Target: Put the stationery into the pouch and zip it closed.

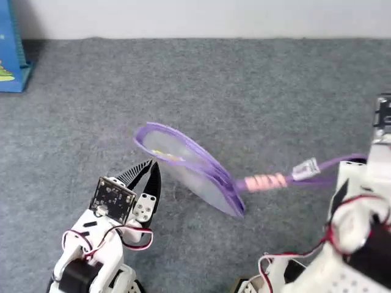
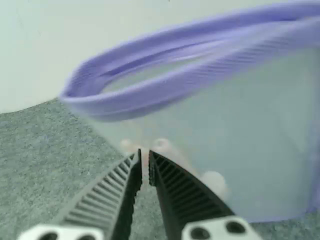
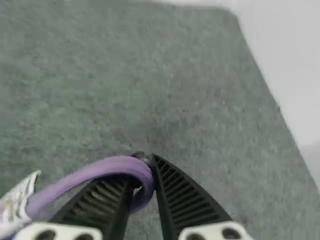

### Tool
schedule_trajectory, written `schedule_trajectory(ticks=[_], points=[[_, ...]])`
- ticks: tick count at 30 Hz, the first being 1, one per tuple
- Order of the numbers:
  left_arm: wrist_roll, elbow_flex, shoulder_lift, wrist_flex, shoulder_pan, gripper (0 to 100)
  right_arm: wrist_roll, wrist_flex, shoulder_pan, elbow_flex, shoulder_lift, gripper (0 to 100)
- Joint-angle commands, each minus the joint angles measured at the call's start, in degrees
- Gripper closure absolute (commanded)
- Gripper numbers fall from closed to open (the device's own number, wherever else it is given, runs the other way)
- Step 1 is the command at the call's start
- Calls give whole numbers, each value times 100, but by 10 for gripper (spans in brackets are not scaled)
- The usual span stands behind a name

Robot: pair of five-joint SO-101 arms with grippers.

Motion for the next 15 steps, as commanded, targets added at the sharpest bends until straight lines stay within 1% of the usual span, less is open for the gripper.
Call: schedule_trajectory(ticks=[1, 7, 12, 15], points=[[-26, 75, -62, -343, 0, 973, -18, -462, 453, 554, -40, 987], [-44, 233, -62, -404, 9, 973, -18, -1138, 989, 1688, -40, 985], [-53, 365, -62, -404, 9, 973, -18, -1763, 1525, 2602, 4, 928], [-53, 382, -62, -396, 9, 973, -18, -2299, 1675, 3174, 4, 924]])
